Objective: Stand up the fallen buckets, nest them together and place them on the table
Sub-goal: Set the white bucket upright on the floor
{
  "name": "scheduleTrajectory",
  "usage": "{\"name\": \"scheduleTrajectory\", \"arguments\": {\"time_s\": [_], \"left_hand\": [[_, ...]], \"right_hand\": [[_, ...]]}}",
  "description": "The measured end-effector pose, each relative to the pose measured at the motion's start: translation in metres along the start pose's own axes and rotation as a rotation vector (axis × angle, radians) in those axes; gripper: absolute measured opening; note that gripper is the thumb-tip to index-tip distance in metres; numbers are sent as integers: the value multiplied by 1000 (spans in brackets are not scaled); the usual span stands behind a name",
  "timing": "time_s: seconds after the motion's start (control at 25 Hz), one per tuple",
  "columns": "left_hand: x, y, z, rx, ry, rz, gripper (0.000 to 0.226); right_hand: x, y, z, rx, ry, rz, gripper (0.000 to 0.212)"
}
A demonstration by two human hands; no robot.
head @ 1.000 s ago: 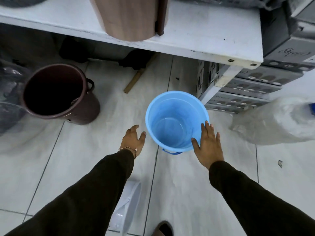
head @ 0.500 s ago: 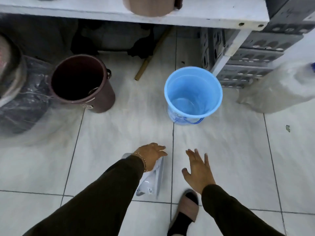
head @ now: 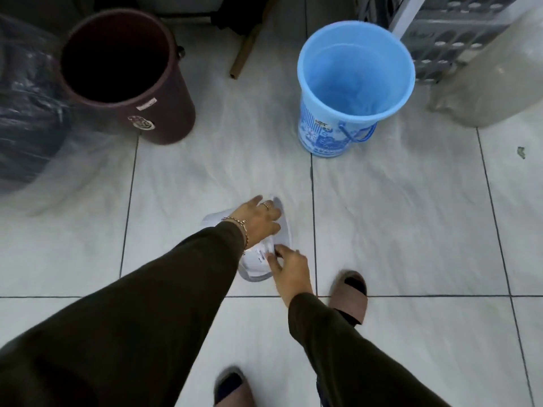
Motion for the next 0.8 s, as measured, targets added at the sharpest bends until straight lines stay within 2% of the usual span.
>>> {"name": "scheduleTrajectory", "arguments": {"time_s": [0.08, 0.2, 0.28, 0.36, 0.56, 0.68, 0.8], "left_hand": [[27, 5, 21, 89, 75, -92, 27], [67, -3, 41, 253, 158, -102, 33], [78, -19, 33, 303, 193, -74, 36], [80, -42, 20, 340, 251, -49, 40], [80, -85, -14, 408, 415, 3, 38], [82, -85, -22, 489, 419, -42, 47], [96, -59, -6, 654, 464, -178, 64]], "right_hand": [[4, 12, 34, 15, 195, -13, 24], [5, 18, 68, 495, 493, -42, 28], [1, 12, 71, 731, 593, -66, 27], [-2, -1, 69, 815, 616, -63, 24], [-13, -36, 39, 1063, 513, 21, 22], [-7, -24, 41, 939, 570, 34, 33], [-6, 20, 48, 754, 470, 45, 53]]}}
Point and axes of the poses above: each hand's wrist, its own x-axis away from the middle knuckle, its own y-axis out of the back of the hand, z = x × y, the point moved 7 cm from there along -x, towards the middle knuckle, and after that the axes turned 11 degrees about -y, right-handed, at the moved point
